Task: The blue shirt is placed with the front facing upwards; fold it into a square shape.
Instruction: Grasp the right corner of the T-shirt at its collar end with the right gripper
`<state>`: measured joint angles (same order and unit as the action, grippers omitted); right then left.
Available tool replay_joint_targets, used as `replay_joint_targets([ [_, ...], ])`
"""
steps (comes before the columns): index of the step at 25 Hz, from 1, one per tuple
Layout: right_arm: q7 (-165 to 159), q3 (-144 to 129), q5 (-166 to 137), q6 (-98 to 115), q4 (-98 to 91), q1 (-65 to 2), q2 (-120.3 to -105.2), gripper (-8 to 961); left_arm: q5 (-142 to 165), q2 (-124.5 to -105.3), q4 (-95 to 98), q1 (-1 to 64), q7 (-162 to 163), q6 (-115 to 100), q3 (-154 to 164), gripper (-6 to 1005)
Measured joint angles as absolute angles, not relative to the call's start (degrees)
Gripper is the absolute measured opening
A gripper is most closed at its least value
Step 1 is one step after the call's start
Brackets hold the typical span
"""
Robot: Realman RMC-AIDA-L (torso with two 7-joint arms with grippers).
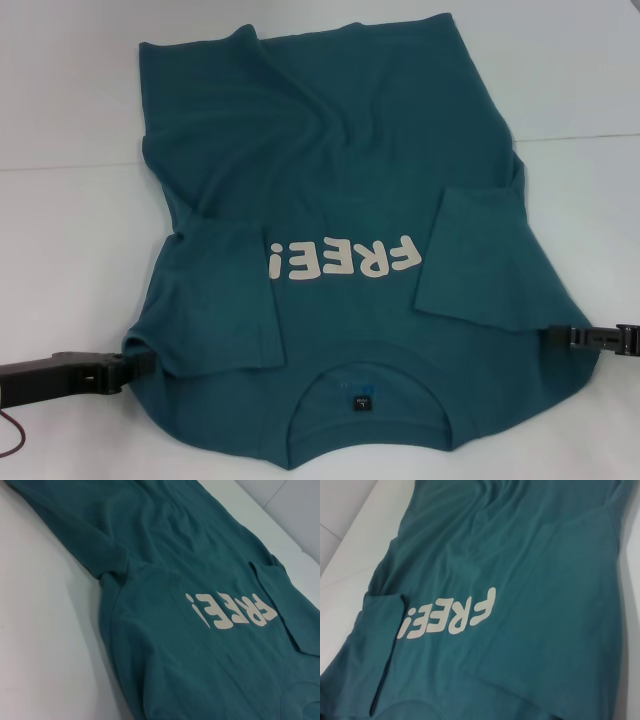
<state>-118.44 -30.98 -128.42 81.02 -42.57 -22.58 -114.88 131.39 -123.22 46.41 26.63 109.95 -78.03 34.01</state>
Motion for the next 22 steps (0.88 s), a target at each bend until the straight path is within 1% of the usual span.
replay_joint_targets([
  [9, -119.51, -30.86, -128.56, 81.64, -42.45, -22.71, -115.03, 890, 131.39, -123.15, 46.4, 26.74, 109.94, -78.04, 33.91, 7],
  [19, -120.27, -30.76, -128.32, 83.16, -42.35, -22.55, -114.83, 873, 131.38, -123.09, 46.4, 27.03, 109.94, -78.02, 33.93, 6],
  [22, -120.42, -30.61, -128.23, 81.38, -42.35, -22.91, -115.08, 869, 131.17, -123.02, 46.4, 27.02, 109.92, -77.99, 33.92, 6],
])
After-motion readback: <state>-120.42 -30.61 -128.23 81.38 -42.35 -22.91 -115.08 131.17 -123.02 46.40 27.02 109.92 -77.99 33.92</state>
